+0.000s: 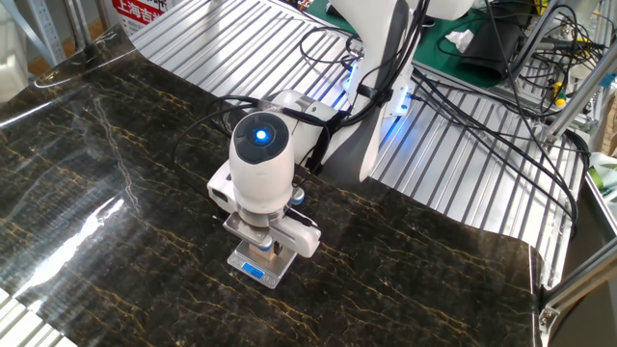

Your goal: Remove the object from the scale

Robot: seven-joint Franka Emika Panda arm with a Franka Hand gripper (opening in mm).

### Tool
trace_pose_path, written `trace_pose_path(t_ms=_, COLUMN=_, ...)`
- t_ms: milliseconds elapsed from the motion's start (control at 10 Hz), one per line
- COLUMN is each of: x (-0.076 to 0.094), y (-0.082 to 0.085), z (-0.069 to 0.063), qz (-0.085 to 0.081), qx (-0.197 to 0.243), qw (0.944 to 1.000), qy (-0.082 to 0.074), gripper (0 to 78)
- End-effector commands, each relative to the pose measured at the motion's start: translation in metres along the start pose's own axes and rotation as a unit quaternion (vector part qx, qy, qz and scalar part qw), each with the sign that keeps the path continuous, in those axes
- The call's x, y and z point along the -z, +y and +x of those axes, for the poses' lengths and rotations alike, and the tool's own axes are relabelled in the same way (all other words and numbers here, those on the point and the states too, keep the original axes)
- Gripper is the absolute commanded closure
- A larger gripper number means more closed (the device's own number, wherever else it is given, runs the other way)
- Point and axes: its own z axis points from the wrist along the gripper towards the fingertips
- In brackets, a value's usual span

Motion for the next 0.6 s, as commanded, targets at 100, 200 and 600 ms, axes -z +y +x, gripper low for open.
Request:
trace_pose_path(t_ms=100, x=0.001, y=0.0, z=-0.001, qz=0.0, qx=0.001, qw=1.0, qy=0.0, gripper=75.9)
trace_pose_path(t_ms=200, x=0.001, y=0.0, z=-0.001, qz=0.0, qx=0.001, qw=1.0, qy=0.0, gripper=75.9)
trace_pose_path(t_ms=600, x=0.017, y=0.01, z=0.007, qz=0.005, qx=-0.007, qw=0.9998, qy=0.016, gripper=75.9)
